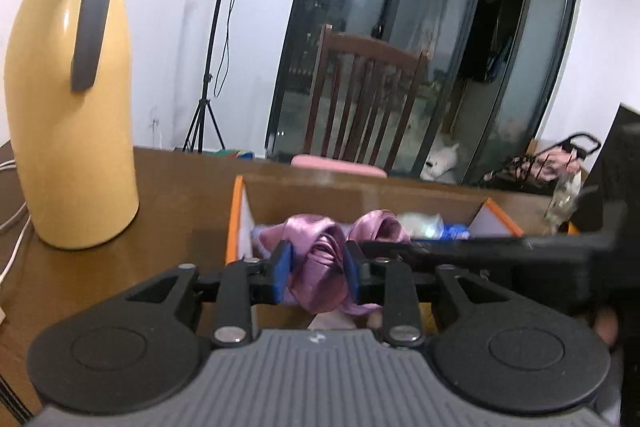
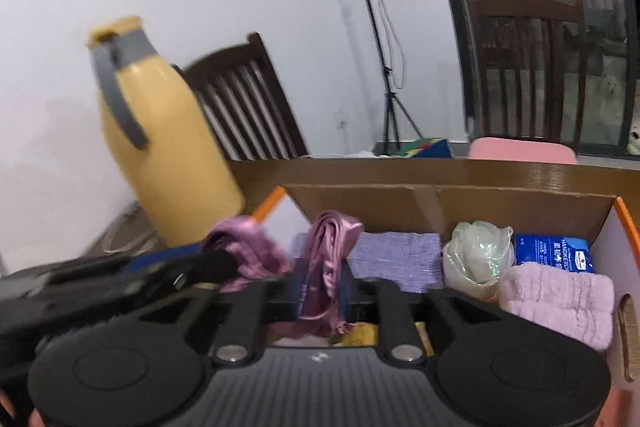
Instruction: Organize soft objects
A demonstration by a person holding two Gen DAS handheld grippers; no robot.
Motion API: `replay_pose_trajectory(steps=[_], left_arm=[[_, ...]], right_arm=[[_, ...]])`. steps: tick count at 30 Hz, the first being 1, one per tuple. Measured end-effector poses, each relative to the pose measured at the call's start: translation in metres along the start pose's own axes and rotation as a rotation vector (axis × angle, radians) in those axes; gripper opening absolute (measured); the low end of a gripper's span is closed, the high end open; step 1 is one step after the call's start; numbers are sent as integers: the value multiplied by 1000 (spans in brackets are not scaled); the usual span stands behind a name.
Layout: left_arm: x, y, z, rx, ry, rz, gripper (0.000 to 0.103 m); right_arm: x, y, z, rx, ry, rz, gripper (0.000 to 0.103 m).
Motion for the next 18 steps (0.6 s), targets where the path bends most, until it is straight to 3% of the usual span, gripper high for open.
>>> replay_pose_trajectory(steps=[6,11,18], left_arm=[[1,-3,28,-7,-46,-36,35],[6,-21,81,-23,-129,-72,38],[-11,-70,163,-93,-182,-152,44]], right_arm=[[1,6,24,-11,-42,33,56],[-4,8,113,-70,-127,91,60],[-50,11,245,-154,-223,140,67]])
Point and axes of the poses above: each gripper's, at about its wrist camera, not at the fingertips, and z roughly against the way its jaws point, y to its left, x to its top, the point moved 6 cm from there along -z, roughly the way its jaws point, and after that the axes turned 2 degrees about -z, right-handed, at the moved point
